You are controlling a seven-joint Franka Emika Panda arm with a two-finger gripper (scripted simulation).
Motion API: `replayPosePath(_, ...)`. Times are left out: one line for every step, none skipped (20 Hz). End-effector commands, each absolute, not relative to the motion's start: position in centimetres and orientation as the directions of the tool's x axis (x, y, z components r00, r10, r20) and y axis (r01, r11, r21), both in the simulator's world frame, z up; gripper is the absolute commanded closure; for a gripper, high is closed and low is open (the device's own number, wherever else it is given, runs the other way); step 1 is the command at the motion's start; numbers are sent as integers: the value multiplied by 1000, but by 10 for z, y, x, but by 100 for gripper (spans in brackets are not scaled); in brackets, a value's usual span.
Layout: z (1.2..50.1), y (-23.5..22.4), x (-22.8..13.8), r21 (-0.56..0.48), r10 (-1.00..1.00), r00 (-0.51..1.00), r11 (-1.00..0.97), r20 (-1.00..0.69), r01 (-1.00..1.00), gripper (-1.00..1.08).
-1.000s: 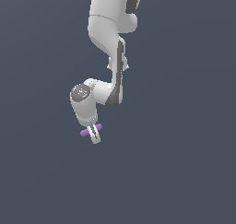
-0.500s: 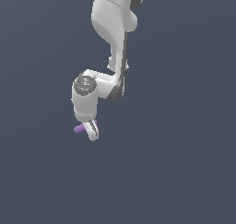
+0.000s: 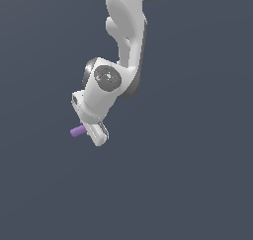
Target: Pick up the object and move it to a goal position.
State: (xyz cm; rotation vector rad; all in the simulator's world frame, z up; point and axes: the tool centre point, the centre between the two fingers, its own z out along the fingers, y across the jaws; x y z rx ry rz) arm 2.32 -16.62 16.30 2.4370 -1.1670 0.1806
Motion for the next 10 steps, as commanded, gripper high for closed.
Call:
replayPosePath(186,-165,28,373,-670,665,-555,330,-744,108)
replayPosePath(195,-164,30,393,-652,676,-555,342,-734,108)
replayPosePath(204,-163,32,413,-634,688,-554,354,-723,108)
replayPosePath(213,-161,34,433,-614,699,-553,366,-712,108)
replayPosePath(222,-159,37,453,-594,711,-551,377,-701,108)
replayPosePath(232,-156,39,474,-573,722,-548,388,-689,108)
replayPosePath(241,-154,42,495,-551,733,-544,399,-678,108)
replayPosePath(251,-150,44,516,-528,745,-539,408,-665,108)
replayPosePath(261,-147,47,537,-504,756,-534,418,-653,108)
replayPosePath(270,-143,50,559,-479,767,-528,426,-640,108)
